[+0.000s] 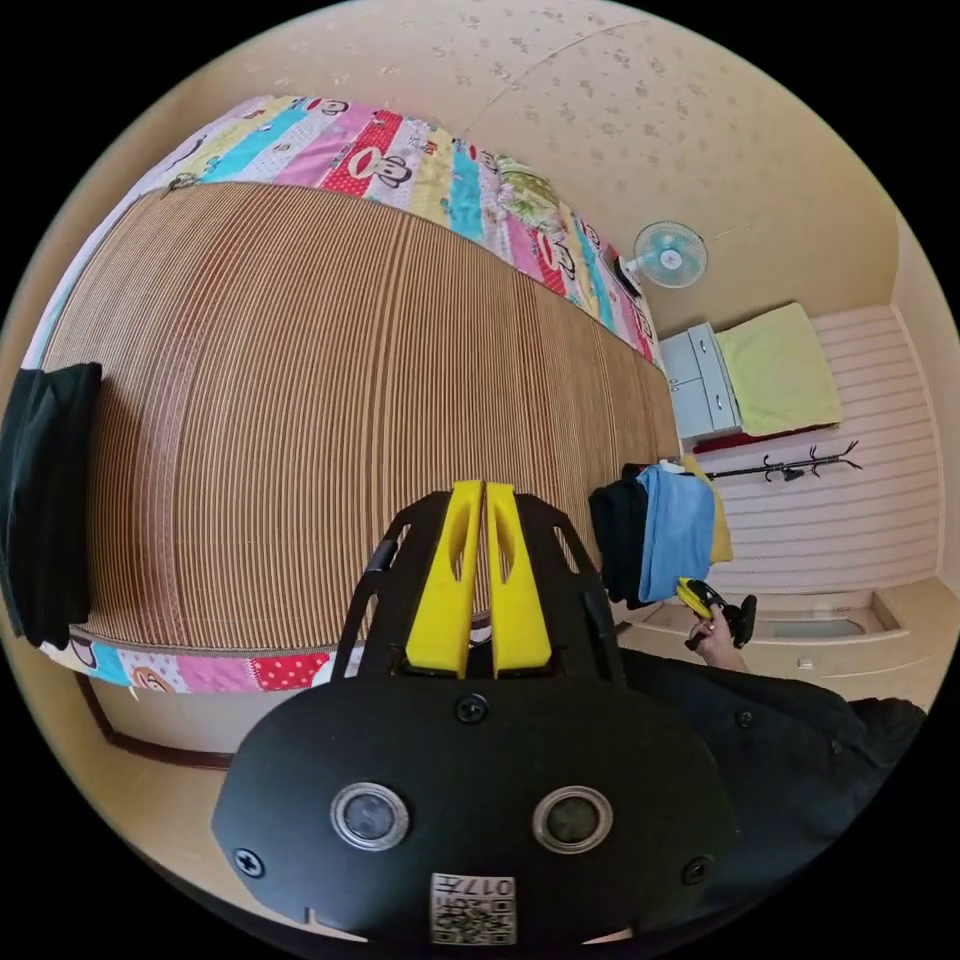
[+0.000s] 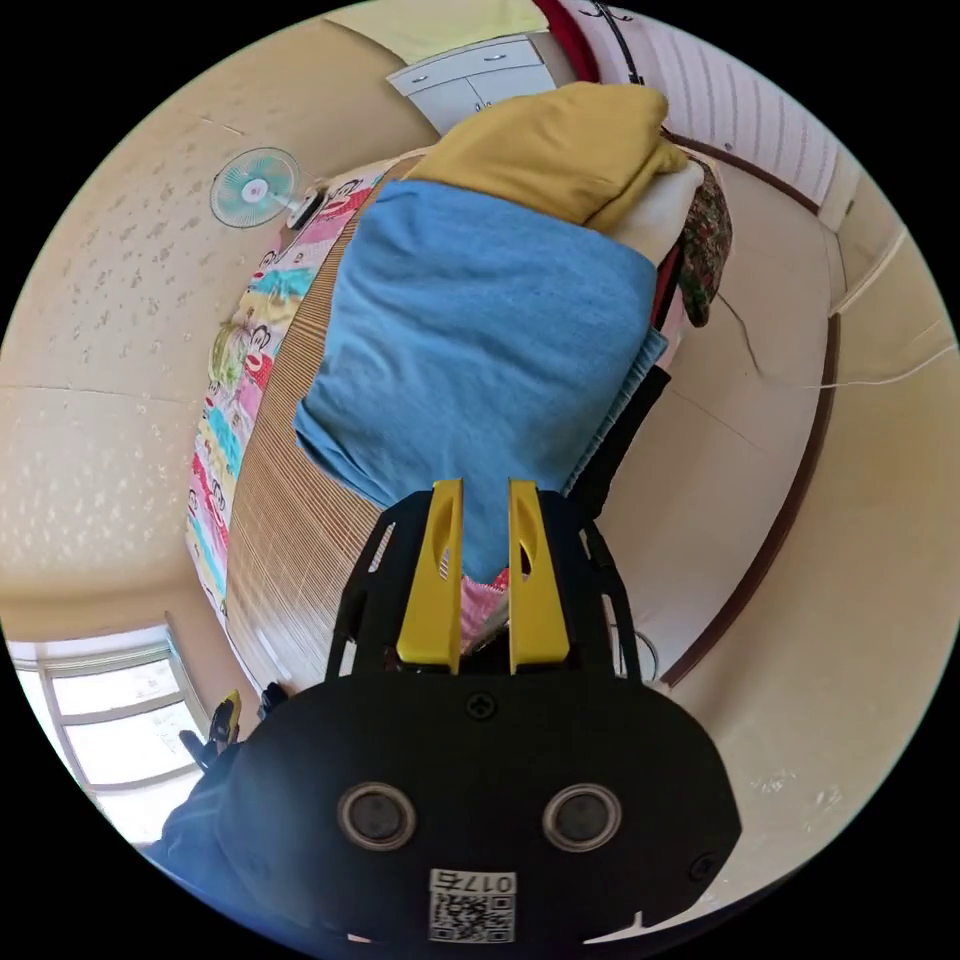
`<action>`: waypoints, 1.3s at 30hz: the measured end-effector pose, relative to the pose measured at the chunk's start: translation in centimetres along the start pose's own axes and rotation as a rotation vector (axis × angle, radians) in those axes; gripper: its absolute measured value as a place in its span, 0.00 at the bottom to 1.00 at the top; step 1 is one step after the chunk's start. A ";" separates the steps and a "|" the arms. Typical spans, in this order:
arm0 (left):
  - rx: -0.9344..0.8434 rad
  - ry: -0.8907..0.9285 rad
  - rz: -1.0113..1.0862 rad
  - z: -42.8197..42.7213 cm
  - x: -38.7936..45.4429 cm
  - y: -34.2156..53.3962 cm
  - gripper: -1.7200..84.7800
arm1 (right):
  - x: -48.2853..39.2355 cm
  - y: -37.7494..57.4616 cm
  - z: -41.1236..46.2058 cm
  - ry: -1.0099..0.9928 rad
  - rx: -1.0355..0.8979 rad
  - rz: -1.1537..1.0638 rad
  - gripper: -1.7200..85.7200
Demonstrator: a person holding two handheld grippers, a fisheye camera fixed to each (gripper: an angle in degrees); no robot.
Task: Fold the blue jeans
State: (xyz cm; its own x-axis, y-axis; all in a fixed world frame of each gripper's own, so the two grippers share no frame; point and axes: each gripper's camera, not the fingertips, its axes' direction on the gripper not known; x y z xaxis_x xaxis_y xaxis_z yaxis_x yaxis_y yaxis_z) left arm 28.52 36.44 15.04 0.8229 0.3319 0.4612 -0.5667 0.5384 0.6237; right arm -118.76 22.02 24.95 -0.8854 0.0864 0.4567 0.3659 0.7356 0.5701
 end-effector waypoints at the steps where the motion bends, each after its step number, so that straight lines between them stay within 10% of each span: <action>1: 0.002 -0.006 0.011 -0.2 0.0 0.4 0.01 | -0.4 -0.3 1.3 0.025 -0.056 0.004 0.08; 9: 0.200 0.165 0.041 -2.6 -2.4 9.5 0.01 | -3.4 3.9 -5.1 -0.147 0.009 0.059 0.03; 20: 0.266 0.453 0.479 -2.5 7.9 13.9 0.13 | -24.5 11.2 -34.3 -0.720 0.352 -0.739 0.02; 29: 0.055 0.485 0.908 5.9 24.5 20.1 0.20 | -38.9 29.9 -45.1 -0.937 0.201 -1.354 0.02; 39: 0.034 0.542 1.034 10.8 24.2 23.4 0.05 | -32.7 28.7 -50.7 -1.107 0.212 -1.315 0.03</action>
State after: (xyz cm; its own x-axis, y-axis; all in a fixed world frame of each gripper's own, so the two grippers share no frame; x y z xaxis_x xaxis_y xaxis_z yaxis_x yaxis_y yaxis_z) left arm 34.71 48.70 47.58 -0.1264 0.8917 0.4347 -0.9712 -0.2004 0.1287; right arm -64.80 6.24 61.05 -0.3302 -0.2792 -0.9017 -0.6645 0.7472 0.0120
